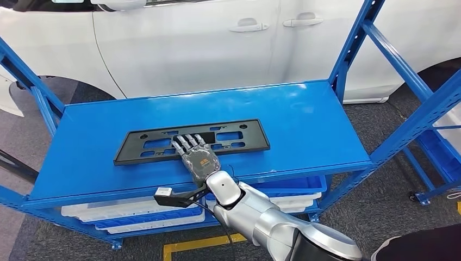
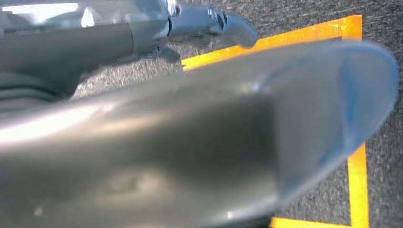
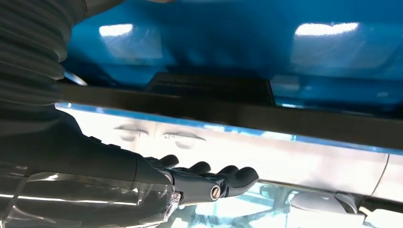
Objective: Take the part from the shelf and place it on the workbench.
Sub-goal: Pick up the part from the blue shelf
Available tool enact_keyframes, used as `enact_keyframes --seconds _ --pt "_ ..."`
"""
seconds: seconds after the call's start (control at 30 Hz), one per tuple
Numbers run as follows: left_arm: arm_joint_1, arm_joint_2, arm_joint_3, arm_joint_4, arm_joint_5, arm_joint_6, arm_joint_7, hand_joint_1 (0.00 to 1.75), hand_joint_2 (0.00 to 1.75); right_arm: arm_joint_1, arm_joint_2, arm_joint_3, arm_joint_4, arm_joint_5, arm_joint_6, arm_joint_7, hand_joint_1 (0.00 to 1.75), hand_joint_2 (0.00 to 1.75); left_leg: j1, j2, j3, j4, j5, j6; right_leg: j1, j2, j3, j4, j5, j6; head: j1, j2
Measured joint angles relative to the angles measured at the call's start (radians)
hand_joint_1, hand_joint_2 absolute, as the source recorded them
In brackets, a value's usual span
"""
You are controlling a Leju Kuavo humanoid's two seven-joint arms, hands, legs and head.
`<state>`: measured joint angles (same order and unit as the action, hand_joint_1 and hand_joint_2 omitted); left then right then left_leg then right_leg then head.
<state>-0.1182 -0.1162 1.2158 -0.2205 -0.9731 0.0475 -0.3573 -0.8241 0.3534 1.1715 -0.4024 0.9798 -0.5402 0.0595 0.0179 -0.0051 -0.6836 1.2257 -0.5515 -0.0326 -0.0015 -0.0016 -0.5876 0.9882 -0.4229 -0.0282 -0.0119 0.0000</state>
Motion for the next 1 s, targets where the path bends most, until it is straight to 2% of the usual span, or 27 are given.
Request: enact_keyframes --seconds 0.03,0.07,0.1,0.17,0.2,0.23,0.27,0.37,0.43,0.5,0.53,0.57,0.6,0.67,0.73,0.8,0.87,0.9,0.93,1.0 --pt "0.001 0.0 0.0 0.0 0.0 0.0 0.0 0.0 0.0 0.002 0.0 0.0 0.001 -0.002 0.0 0.0 0.0 1.75 0.001 0.0 -0.024 0.047 -0.012 -0.002 0.001 0.0 0.0 0.002 -0.001 -0.001 0.0 0.0" --pt "0.001 0.0 0.0 0.0 0.0 0.0 0.0 0.0 0.0 0.003 0.001 0.001 0.002 -0.003 -0.001 0.0 0.0 1.75 0.002 0.0 -0.031 0.059 -0.005 -0.004 0.001 0.001 0.0 0.004 -0.002 0.0 0.0 0.0" --pt "0.001 0.001 0.0 0.0 0.0 0.0 0.0 0.0 0.0 0.004 0.001 0.001 0.003 -0.003 -0.001 0.0 0.0 1.75 0.003 0.0 -0.018 0.03 0.021 -0.005 0.0 0.001 0.001 0.006 -0.005 0.001 0.0 0.0" --pt "0.0 0.002 0.0 0.0 0.0 0.0 0.0 0.0 0.0 0.003 0.002 0.001 0.003 -0.004 -0.001 0.0 0.0 1.75 0.004 0.002 0.047 -0.101 0.086 -0.004 0.0 0.003 0.004 0.014 -0.012 0.007 0.0 0.0" --pt "-0.002 0.003 0.0 0.0 0.0 0.0 0.0 0.0 0.0 0.003 0.003 0.001 0.003 -0.004 -0.002 0.0 0.0 1.75 0.003 0.002 0.075 -0.158 0.104 0.0 0.002 0.004 0.003 0.018 -0.015 0.012 0.0 0.0" --pt "-0.003 0.003 0.0 0.0 0.0 0.0 0.0 0.0 0.0 0.002 0.003 0.001 0.004 -0.004 -0.002 0.0 0.0 1.75 0.001 0.002 0.092 -0.194 0.112 0.005 0.003 0.004 0.002 0.021 -0.017 0.016 0.001 0.0" --pt "-0.003 0.003 0.0 0.0 0.0 0.0 0.0 0.0 0.0 0.001 0.003 0.001 0.004 -0.005 -0.003 0.0 0.0 1.75 -0.001 0.001 0.097 -0.206 0.109 0.011 0.005 0.005 0.001 0.023 -0.018 0.021 0.003 0.0" --pt "-0.003 0.003 0.0 0.0 0.0 0.0 0.0 0.0 0.0 -0.002 0.004 0.002 0.004 -0.006 -0.005 0.0 0.0 1.75 0.001 -0.001 0.098 -0.213 0.111 0.029 0.004 0.004 -0.002 0.031 -0.026 0.037 0.006 0.0" --pt "-0.004 0.003 0.0 0.0 0.0 0.0 -0.001 0.0 0.0 -0.003 0.004 0.002 0.004 -0.008 -0.006 0.0 0.0 1.75 0.004 0.0 0.102 -0.218 0.113 0.04 0.001 0.004 -0.035 0.102 -0.067 0.048 0.009 0.0" --pt "-0.004 0.003 0.0 0.0 0.0 0.0 -0.002 0.0 0.0 -0.001 0.004 0.002 0.005 -0.014 -0.006 0.0 0.0 1.75 0.003 0.001 0.102 -0.218 0.111 0.045 -0.003 0.004 -0.106 0.239 -0.125 0.056 0.012 0.0" --pt "-0.004 0.003 0.0 0.0 0.0 0.0 -0.002 0.0 0.0 0.0 0.004 0.002 0.005 -0.017 -0.007 0.0 0.0 1.75 0.002 0.001 0.102 -0.218 0.11 0.046 -0.004 0.004 -0.137 0.294 -0.14 0.057 0.012 0.0" --pt "-0.003 0.003 0.0 0.0 0.0 0.0 -0.002 0.0 0.0 0.001 0.004 0.002 0.005 -0.019 -0.007 0.0 0.0 1.75 0.002 0.001 0.104 -0.217 0.109 0.046 -0.004 0.004 -0.153 0.316 -0.136 0.057 0.012 0.0" --pt "-0.003 0.003 0.0 0.0 0.0 0.0 -0.002 0.0 0.0 0.001 0.004 0.002 0.005 -0.02 -0.008 0.0 0.0 1.75 0.001 0.0 0.107 -0.217 0.107 0.045 -0.005 0.004 -0.147 0.297 -0.113 0.055 0.012 0.0" --pt "-0.003 0.003 0.0 0.0 0.0 0.0 -0.002 0.0 0.0 0.0 0.004 0.002 0.005 -0.021 -0.009 0.0 0.0 1.75 0.001 -0.002 0.114 -0.218 0.103 0.042 -0.002 0.004 -0.089 0.165 -0.037 0.044 0.013 0.0" --pt "-0.003 0.001 -0.001 0.0 0.0 0.0 -0.002 0.0 0.0 -0.001 0.004 0.002 0.006 -0.021 -0.009 0.0 0.0 1.75 -0.002 -0.003 0.116 -0.217 0.098 0.035 0.005 0.003 -0.037 0.048 0.004 0.031 0.012 0.0" --pt "-0.003 -0.001 -0.001 0.001 0.0 0.0 -0.001 0.0 0.0 -0.002 0.004 0.003 0.006 -0.021 -0.01 0.0 0.0 1.75 -0.003 -0.003 0.116 -0.218 0.095 0.024 0.01 0.003 -0.027 0.022 0.004 0.023 0.012 0.0" --pt "-0.003 0.0 -0.001 0.001 0.0 0.0 -0.001 0.0 0.0 -0.003 0.005 0.003 0.006 -0.022 -0.012 0.0 0.0 1.75 -0.003 -0.002 0.119 -0.217 0.089 0.012 0.006 0.004 -0.02 0.014 0.005 0.015 0.011 0.0" --pt "-0.003 0.0 -0.001 0.001 0.0 0.0 -0.002 0.0 0.0 -0.003 0.006 0.003 0.006 -0.022 -0.012 0.0 0.0 1.75 -0.002 -0.001 0.114 -0.2 0.077 0.008 0.004 0.003 -0.014 0.008 0.005 0.011 0.01 0.0" --pt "-0.004 0.001 -0.001 0.001 0.0 0.0 -0.002 0.0 0.0 -0.003 0.008 0.003 0.006 -0.022 -0.012 0.0 0.0 1.75 -0.002 -0.001 0.097 -0.162 0.056 0.004 0.0 0.003 -0.008 0.002 0.006 0.007 0.009 0.0" --pt "-0.003 0.001 -0.001 0.001 0.0 0.0 -0.002 0.0 0.0 -0.002 0.009 0.003 0.006 -0.022 -0.012 0.0 0.0 1.75 0.001 0.0 0.032 -0.034 0.001 -0.002 0.0 0.001 -0.002 0.0 0.002 0.0 0.006 0.0"
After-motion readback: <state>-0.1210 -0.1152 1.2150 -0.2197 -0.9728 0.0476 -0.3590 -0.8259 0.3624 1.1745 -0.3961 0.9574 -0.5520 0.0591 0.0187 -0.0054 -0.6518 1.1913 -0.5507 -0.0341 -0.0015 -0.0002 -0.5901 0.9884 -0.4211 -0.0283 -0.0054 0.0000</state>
